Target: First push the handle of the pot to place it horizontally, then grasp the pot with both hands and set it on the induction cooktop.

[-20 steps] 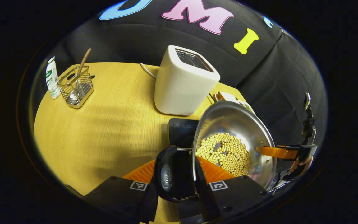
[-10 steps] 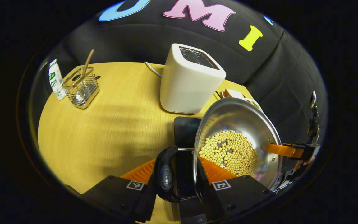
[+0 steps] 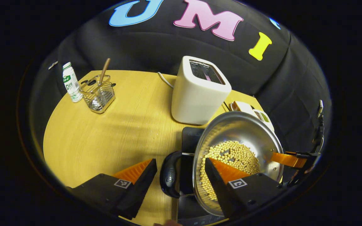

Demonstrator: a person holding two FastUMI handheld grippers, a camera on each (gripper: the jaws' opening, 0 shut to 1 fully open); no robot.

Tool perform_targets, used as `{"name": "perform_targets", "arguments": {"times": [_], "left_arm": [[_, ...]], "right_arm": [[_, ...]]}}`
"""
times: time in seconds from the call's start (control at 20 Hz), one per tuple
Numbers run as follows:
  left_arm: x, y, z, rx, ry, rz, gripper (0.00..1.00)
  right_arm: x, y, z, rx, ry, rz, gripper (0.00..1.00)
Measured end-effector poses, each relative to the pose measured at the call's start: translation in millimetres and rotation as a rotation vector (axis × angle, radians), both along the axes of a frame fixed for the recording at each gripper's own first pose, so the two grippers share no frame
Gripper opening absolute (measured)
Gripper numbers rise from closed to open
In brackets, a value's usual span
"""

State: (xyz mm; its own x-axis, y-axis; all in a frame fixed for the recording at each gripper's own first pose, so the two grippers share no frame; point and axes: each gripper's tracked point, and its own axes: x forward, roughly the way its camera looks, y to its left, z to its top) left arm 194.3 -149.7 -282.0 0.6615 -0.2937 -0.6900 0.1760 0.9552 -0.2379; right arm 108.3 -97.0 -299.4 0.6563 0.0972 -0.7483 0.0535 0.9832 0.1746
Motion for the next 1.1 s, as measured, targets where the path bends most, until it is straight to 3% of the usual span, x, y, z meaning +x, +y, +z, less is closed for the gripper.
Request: {"name": "perform_targets", "arguments": {"times": [0.05, 0.3, 0.6, 0.85, 1.1], "left_arm": [[-3.2, 2.7, 6.1, 0.006, -0.015, 0.003, 0.96], [-19.5, 24.7, 74.3, 0.064, -0.212, -0.013, 0.96], [-51.7, 70.0, 196.3, 0.038, -0.518, 0.035, 0.96], [-100.3, 112.6, 278.3, 0.046, -0.729, 0.082, 0.95], [-150.9, 157.9, 320.1, 0.055, -0.834, 0.132, 0.95]], "right_arm": [[2.8, -0.4, 2.5, -0.003, -0.023, 0.000, 0.99], [0.3, -11.2, 63.9, -0.074, -0.192, -0.026, 0.99], [-20.7, -11.6, 185.6, -0.179, -0.470, -0.114, 0.99], [-58.2, -8.9, 297.6, -0.241, -0.734, -0.210, 0.98], [-111.8, 13.3, 357.1, -0.310, -0.890, -0.242, 0.98]]}}
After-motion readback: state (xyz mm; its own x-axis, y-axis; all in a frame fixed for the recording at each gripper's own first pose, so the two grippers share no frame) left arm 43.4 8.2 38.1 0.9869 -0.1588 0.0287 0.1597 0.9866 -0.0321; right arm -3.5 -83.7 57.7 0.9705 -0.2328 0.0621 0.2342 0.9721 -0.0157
